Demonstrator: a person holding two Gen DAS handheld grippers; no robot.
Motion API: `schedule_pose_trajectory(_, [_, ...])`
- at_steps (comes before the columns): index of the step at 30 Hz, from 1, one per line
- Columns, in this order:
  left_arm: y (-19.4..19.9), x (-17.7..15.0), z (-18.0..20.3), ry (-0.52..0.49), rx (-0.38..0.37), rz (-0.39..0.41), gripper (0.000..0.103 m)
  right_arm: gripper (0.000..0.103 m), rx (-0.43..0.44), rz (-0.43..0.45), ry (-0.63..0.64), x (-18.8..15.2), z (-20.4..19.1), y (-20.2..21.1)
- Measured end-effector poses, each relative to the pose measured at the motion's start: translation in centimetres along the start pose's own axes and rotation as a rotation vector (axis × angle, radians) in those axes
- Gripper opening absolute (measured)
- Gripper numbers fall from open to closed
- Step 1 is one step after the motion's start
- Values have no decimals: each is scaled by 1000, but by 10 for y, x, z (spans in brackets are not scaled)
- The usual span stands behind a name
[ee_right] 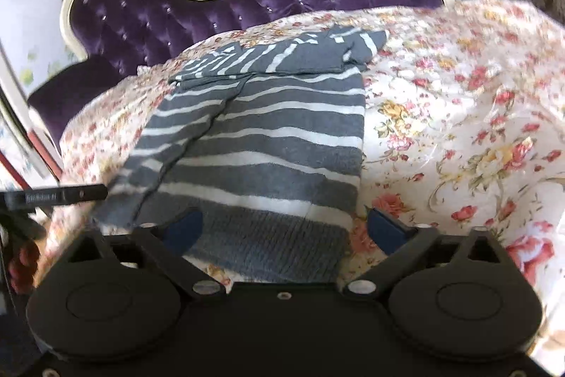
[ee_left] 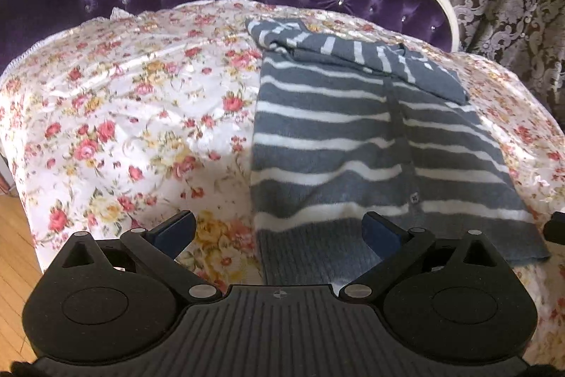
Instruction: Fold small clothes
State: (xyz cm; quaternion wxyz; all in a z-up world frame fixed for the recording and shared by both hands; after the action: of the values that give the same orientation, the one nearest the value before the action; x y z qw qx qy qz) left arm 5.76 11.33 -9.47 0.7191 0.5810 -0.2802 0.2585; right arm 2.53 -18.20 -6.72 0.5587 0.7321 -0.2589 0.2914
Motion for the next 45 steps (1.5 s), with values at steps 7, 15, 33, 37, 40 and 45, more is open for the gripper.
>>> schedule_pose_trajectory(7, [2,-5,-1,22,-14,3,101,64,-27,7,1,-2,3,-3])
schedule_pose_trajectory(15, [1,-4,6,3,-31,5,101,43,-31,-41,40,-11,-1,-17])
schedule_pose_trajectory(33, [-1,-6,9,6,-67,-22,101,10,-77,-89,5,-11,16,5])
schedule_pose_trajectory(37, [-5,-6,8,35,-104,-42,101,19,-63,-116,-23,-13,20,2])
schedule_pose_trajectory(40, [-6,-6,9,54,-124,-54,101,28,-43,-103,-67,-12,26,10])
schedule_pose_trajectory(45, [-10,-5,10,72,-150,-72,96,55,-20,-89,-116,-7,29,13])
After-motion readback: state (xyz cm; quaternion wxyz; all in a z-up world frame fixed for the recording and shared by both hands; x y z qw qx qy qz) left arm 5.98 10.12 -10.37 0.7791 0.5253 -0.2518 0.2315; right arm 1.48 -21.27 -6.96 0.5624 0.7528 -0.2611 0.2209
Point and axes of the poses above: each gripper's, at about its wrist camera, not at the fingertips, and y roughly against the way its jaws point, z to its right, x to its top, the point moved 5 cm from there along -y, roughly the way its jaws point, and after that the axes turned 5 degrees about -x, right-handed, at the moved point
